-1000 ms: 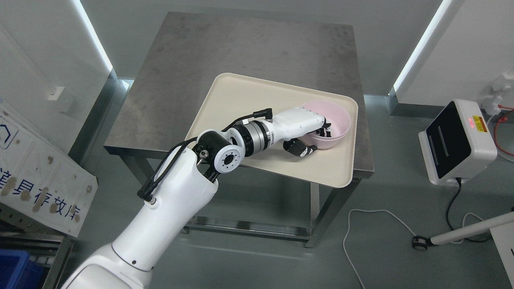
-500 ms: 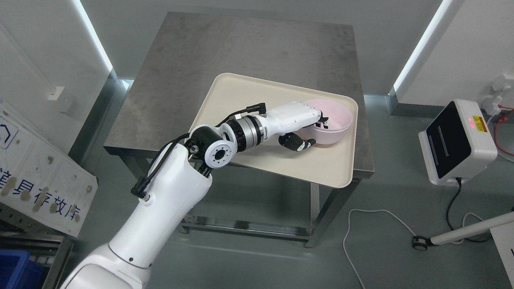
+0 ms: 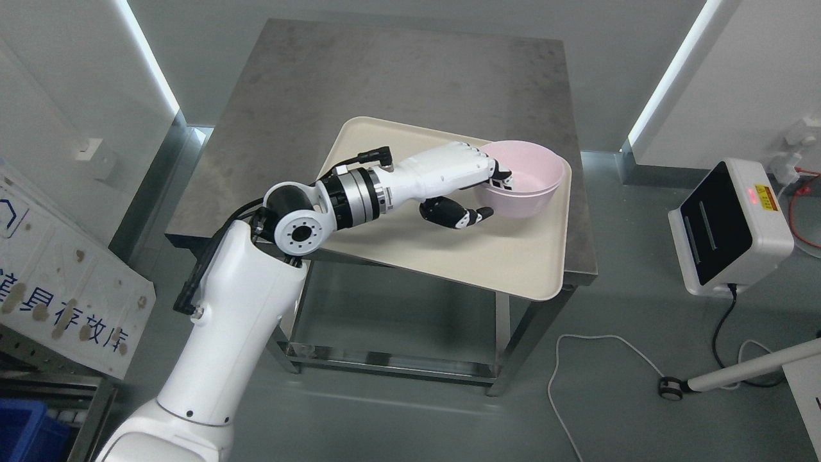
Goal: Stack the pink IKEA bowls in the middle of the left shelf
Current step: 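Grasp the stacked pink bowls with the left hand and lift them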
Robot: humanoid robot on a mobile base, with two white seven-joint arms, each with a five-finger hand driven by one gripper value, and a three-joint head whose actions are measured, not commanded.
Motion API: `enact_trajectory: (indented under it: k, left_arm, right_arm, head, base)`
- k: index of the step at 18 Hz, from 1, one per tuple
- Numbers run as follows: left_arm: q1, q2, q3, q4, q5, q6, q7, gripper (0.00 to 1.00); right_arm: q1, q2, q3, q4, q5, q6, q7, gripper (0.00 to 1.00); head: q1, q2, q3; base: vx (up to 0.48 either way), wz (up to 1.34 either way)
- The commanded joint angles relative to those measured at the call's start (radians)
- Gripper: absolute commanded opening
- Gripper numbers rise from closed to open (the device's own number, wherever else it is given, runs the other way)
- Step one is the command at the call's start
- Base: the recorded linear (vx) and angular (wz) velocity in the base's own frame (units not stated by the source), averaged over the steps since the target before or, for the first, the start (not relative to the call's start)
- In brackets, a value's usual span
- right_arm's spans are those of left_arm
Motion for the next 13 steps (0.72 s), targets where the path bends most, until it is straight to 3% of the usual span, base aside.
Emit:
enact_trajectory:
  k: [1, 4, 13]
  left_arm:
    - [0.123, 0.017, 0.365, -0.137, 0.137, -0.167, -0.115, 0.0]
    - [0.197, 0.017, 0.377, -0.222, 0.197, -0.235, -0.131, 0.01]
    - [0.343, 0.017, 0.409, -0.223, 0.231, -0.235, -0.131, 0.02]
  right_arm:
    - [0.029, -0.017, -0.011, -0.034, 0.0, -0.001, 0.001, 1.0]
    - [0.029, -0.017, -0.011, -0.034, 0.0, -0.001, 0.001, 1.0]
    - [0.029, -0.017, -0.012, -0.034, 0.0, -0.001, 0.001, 1.0]
  head:
    - [0.0, 0.0, 0.0]
    - [0.0, 0.0, 0.0]
    - [0.0, 0.0, 0.0]
  base:
    - [0.0, 0.0]
    - [0.0, 0.0]
    - [-0.007, -0.01]
